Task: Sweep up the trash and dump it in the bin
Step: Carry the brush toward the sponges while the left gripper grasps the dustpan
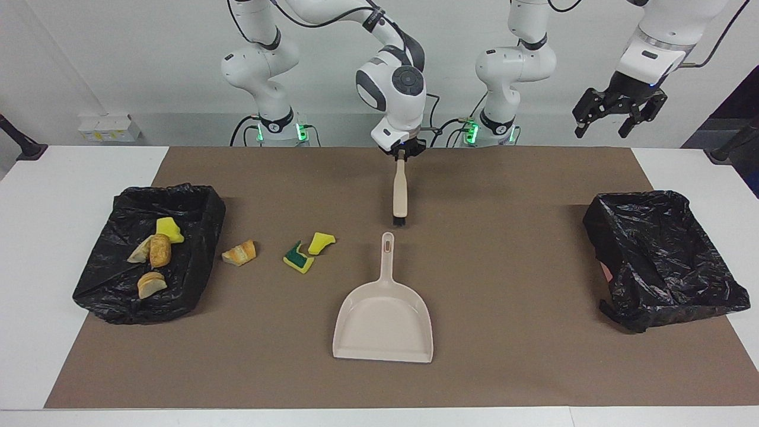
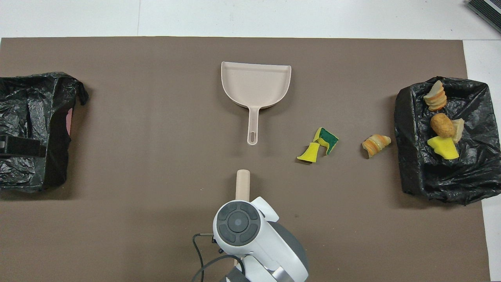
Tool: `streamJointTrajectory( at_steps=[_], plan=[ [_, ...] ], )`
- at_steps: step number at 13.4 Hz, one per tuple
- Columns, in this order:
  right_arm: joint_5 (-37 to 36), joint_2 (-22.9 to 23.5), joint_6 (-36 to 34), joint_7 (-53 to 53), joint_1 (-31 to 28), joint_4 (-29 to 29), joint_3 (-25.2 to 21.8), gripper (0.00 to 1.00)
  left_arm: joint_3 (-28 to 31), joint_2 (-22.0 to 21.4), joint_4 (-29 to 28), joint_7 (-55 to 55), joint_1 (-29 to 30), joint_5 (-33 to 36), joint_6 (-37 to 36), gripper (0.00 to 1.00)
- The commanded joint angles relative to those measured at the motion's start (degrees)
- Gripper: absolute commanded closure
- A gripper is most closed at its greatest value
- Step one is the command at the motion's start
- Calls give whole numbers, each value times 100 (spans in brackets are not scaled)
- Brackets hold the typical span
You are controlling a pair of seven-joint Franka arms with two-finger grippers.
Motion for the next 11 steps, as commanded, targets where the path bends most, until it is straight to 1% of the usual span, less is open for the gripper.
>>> streamJointTrajectory(
  at_steps=[1, 2, 4, 5, 7, 8, 9, 11],
  plan=[
    [28, -470, -961, -354, -520, 238, -8, 100, -65, -54, -130, -95, -90, -12, 380, 0],
    [-138, -541, -1243, -478, -730, 344, -8, 100, -65, -19, -157, -95, -265, -12, 574, 0],
    [-682, -559, -1604, -680, -1065, 546, 1, 100, -74, 270, -157, -226, -590, -12, 1144, 0],
    [-867, -524, -1693, -812, -1223, 582, 1, 100, -65, 498, -157, -279, -862, -3, 1451, 0],
    [-1202, -454, -1641, -1154, -1627, 574, 1, 100, -65, 1007, -96, -376, -1328, 58, 1962, 0],
    [-1412, -393, -1606, -1504, -1942, 547, 1, 100, -74, 1140, -113, -689, -1452, 23, 2286, 0],
    [-1588, -366, -1493, -1873, -2241, 495, 18, 100, -74, 1376, -70, -1084, -1679, 23, 2550, 0],
    [-1887, -331, -1246, -2436, -2778, 355, 19, 100, -74, 1825, 1, -1421, -2058, -3, 2728, 0]
  ],
)
